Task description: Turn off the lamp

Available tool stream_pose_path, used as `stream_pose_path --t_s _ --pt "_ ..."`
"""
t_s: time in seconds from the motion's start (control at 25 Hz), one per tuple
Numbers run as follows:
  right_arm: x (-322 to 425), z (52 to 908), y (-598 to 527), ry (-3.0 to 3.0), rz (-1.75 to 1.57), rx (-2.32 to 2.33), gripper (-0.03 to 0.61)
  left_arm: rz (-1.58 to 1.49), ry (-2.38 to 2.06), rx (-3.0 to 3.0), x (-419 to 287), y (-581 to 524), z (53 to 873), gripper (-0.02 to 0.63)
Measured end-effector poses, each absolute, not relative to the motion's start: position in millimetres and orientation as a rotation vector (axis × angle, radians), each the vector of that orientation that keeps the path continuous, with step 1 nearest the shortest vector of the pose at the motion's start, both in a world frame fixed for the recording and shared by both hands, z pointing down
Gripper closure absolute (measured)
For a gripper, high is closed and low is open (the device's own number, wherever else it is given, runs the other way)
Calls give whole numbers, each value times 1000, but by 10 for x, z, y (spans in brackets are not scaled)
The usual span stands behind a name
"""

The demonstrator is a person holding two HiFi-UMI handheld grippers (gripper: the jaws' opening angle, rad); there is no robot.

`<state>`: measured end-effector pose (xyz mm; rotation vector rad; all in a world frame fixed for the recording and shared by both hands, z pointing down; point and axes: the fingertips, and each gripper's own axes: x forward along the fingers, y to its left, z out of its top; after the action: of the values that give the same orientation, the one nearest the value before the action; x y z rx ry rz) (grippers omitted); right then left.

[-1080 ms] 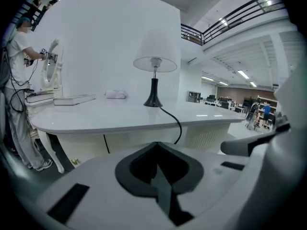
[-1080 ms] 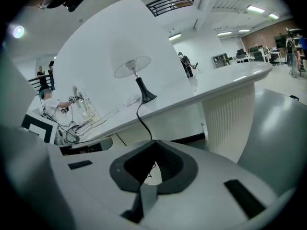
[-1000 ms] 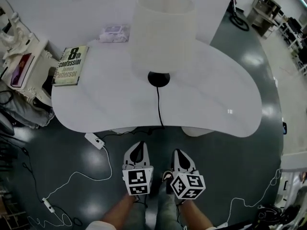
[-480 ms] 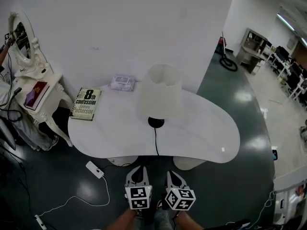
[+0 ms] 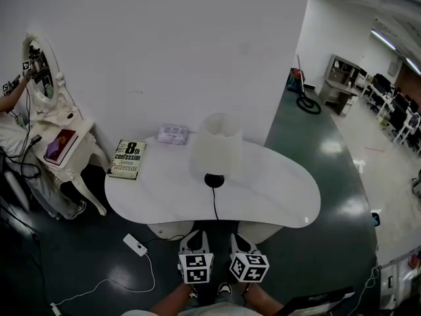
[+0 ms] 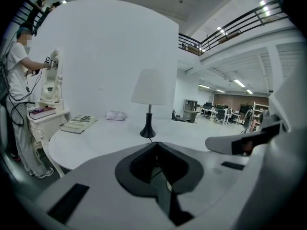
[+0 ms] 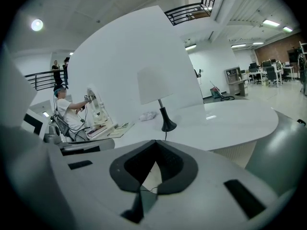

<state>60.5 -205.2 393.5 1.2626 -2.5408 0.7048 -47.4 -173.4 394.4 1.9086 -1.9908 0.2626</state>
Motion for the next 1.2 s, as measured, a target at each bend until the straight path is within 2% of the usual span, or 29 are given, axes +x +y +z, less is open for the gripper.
stream_pose_path --t_s 0.4,1.2 --pt "530 3595 -2220 -2605 598 1250 578 178 -2017 1971 -458 -1863 3490 604" --pt "505 3570 -2462 -2610 584 1223 578 190 -2005 1966 -405 -2126 3448 606"
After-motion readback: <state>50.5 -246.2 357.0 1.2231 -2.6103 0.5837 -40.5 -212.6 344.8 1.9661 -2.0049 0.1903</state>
